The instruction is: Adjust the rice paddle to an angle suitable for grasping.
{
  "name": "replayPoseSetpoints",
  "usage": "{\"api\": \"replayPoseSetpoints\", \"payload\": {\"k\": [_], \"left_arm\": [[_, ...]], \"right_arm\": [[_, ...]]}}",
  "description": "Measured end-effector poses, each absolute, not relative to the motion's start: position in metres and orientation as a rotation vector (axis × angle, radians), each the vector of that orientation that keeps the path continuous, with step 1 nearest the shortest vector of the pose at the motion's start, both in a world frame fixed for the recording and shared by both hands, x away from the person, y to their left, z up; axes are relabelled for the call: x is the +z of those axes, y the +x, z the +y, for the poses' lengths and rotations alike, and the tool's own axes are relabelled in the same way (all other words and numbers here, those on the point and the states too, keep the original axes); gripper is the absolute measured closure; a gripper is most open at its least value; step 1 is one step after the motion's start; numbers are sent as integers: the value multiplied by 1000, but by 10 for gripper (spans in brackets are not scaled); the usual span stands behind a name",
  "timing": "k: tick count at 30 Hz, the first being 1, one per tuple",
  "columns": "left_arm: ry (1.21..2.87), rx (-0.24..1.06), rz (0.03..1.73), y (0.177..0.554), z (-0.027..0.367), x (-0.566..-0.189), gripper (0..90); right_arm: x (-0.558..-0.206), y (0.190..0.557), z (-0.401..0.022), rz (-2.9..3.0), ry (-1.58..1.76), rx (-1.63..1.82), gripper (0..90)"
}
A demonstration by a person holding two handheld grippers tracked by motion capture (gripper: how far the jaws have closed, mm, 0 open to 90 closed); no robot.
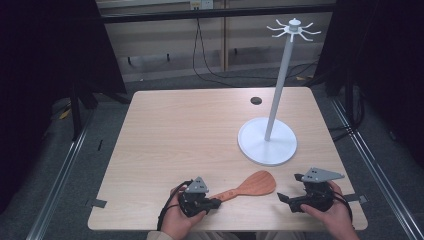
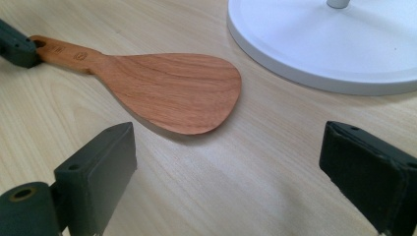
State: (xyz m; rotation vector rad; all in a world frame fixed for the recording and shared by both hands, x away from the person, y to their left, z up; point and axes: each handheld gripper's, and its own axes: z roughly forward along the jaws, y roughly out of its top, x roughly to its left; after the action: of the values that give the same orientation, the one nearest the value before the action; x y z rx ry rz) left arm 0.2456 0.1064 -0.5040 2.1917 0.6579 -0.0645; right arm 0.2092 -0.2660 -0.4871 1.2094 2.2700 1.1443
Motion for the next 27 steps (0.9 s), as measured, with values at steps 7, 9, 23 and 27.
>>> {"api": "replayPoseSetpoints", "payload": {"k": [7,9,23,27], "left_arm": [[2163,-17,725,259,111,-505,900],[2155,6,742,265,111,-506,900],[2125,85,788,302,91,-508,900],[2110,87,799,313,84,-510,900]], "right_arm": [[-487,208,-268,2267,1216,1142,70],[-487,207,-269,2263,1214,1146,71],[-486,194,-279,2250,1245,1126,75],[-485,193,-280,2251,1246,1125,77]]}}
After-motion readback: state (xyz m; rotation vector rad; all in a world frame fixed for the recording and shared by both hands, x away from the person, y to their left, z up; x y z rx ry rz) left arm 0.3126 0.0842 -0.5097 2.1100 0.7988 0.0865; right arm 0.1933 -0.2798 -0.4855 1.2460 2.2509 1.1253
